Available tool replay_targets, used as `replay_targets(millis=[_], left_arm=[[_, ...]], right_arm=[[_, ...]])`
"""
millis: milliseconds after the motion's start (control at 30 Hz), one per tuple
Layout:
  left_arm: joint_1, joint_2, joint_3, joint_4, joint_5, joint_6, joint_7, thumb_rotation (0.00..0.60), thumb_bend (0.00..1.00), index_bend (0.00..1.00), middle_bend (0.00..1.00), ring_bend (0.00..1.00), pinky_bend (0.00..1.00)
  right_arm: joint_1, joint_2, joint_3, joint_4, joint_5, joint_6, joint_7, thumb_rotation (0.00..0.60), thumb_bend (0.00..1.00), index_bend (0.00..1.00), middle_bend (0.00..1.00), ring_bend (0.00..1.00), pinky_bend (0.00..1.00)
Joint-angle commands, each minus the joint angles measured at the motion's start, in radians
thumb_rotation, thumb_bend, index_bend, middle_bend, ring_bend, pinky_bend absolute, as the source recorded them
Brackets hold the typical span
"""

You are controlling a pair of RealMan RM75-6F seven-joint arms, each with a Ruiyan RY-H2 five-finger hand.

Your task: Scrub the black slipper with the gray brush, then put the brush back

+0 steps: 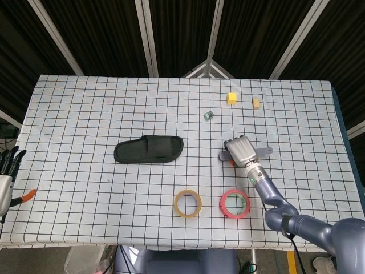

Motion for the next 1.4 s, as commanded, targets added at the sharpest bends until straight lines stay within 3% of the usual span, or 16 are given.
replay_targets(millis=[33,167,400,633,800,1133,1400], left_arm=[[-0.009,-0.003,0.007,0.004,0.01,-0.016,-0.016,0.6,0.26,0.0,0.0,0.0,0.04],[-0.03,-0.012,0.016,0.015,0.036,-0.04,-0.047,0.6,0.38,0.01,0.03,0.0,0.07],[-0.094,-0.054,0.013,0.017,0.069,-0.102,0.014,0.6,0.48,0.04,0.04,0.01,0.08],[-0.228,-0.059,-0.02,-0.054,0.036,-0.301,0.086,0.6,0.47,0.03,0.06,0.01,0.08],[-0.338,-0.08,-0.079,-0.066,-0.1,-0.489,0.146,0.6,0.41,0.03,0.06,0.01,0.08],[-0.453,-0.158,-0.112,0.001,-0.274,-0.655,0.239,0.6,0.41,0.04,0.06,0.02,0.08],[-0.511,-0.2,-0.107,0.049,-0.32,-0.728,0.241,0.6,0.41,0.04,0.06,0.02,0.08]], right_arm=[[-0.003,0.002,-0.002,-0.002,-0.024,0.015,0.022,0.6,0.62,0.67,0.61,0.52,0.47],[-0.003,0.021,0.002,-0.028,-0.054,0.032,0.047,0.6,0.66,0.69,0.63,0.53,0.48],[0.008,0.077,0.016,-0.114,-0.081,0.051,0.035,0.6,0.66,0.69,0.63,0.53,0.48],[0.035,0.112,0.042,-0.194,-0.061,0.035,-0.002,0.6,0.66,0.69,0.63,0.53,0.49],[0.07,0.106,0.077,-0.22,-0.026,0.01,-0.006,0.6,0.66,0.69,0.63,0.53,0.5],[0.168,0.006,0.146,-0.19,0.054,-0.025,-0.033,0.6,0.66,0.69,0.64,0.54,0.53],[0.219,-0.06,0.158,-0.173,0.094,-0.024,-0.071,0.6,0.66,0.7,0.64,0.54,0.54]])
